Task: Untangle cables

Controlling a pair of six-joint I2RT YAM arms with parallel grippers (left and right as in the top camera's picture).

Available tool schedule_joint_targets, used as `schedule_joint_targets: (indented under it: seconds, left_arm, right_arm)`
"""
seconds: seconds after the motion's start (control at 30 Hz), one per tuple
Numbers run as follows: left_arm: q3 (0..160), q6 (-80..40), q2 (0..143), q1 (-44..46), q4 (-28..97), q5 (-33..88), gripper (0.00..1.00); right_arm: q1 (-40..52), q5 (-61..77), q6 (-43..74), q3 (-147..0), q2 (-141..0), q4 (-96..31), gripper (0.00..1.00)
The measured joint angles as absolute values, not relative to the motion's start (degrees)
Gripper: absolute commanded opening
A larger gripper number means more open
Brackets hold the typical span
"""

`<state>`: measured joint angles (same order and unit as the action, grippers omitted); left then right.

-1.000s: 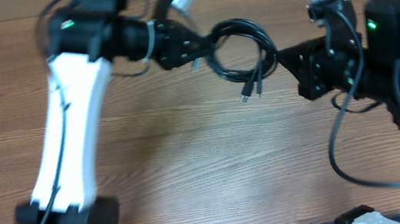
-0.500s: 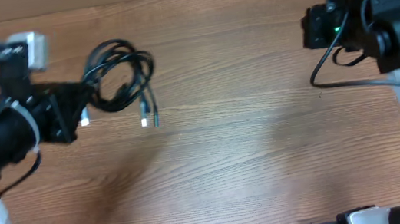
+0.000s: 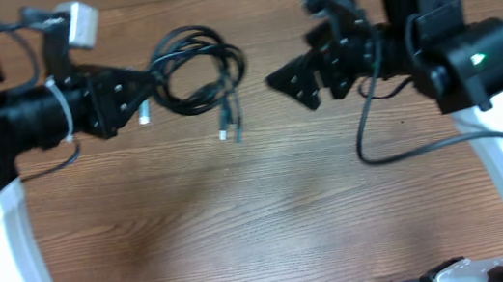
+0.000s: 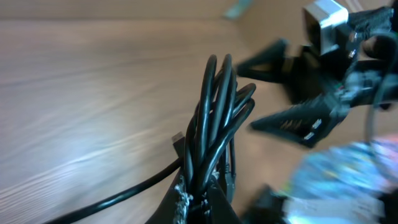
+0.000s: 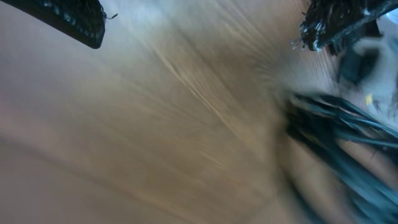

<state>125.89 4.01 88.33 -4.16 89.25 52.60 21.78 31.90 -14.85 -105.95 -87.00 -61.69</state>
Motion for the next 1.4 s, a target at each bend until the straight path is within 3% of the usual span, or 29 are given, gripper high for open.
schedule_joint_targets:
  seconds: [0.1,0.17,0.2,0.23,0.73,1.0,1.17,1.4]
  left_arm:
    - [125.89,4.45,91.07,-1.72,89.43,59.2,0.04]
    - [125.89,4.62,92.42,0.08,90.02,63.13,0.04]
    - [125.89,4.64,92.82,0.73,90.45,64.42,0.04]
    - [125.89,4.62,93.06,1.43,90.72,65.47,0.04]
    - [125.82,3.29,93.17,3.36,95.42,71.42,0.04]
    - [124.77,0.71,88.36,3.31,94.02,67.4,0.04]
    - [125.43,-2.83,80.88,3.29,94.37,66.48,0.04]
    - [125.89,-3.33,78.41,3.36,96.47,64.38,0.04]
  right_arm:
    - [23.7,29.91,-17.58,-105.95,-87.0,-58.24,0.93]
    - [24.14,27.92,-19.03,-105.95,-87.0,-56.53,0.68]
    - [24.12,27.24,-19.64,-105.95,-87.0,-55.81,0.49]
    - [24.08,26.94,-19.92,-105.95,-87.0,-55.53,0.04]
    - [24.25,23.88,-16.38,-106.1,-91.61,-53.56,0.04]
    - [14.06,24.18,-12.62,-106.1,-96.01,-53.32,0.04]
    - [5.63,15.22,-9.74,-106.17,-98.15,-53.76,0.04]
    - [4.91,6.76,-5.34,-106.0,-98.96,-53.58,0.04]
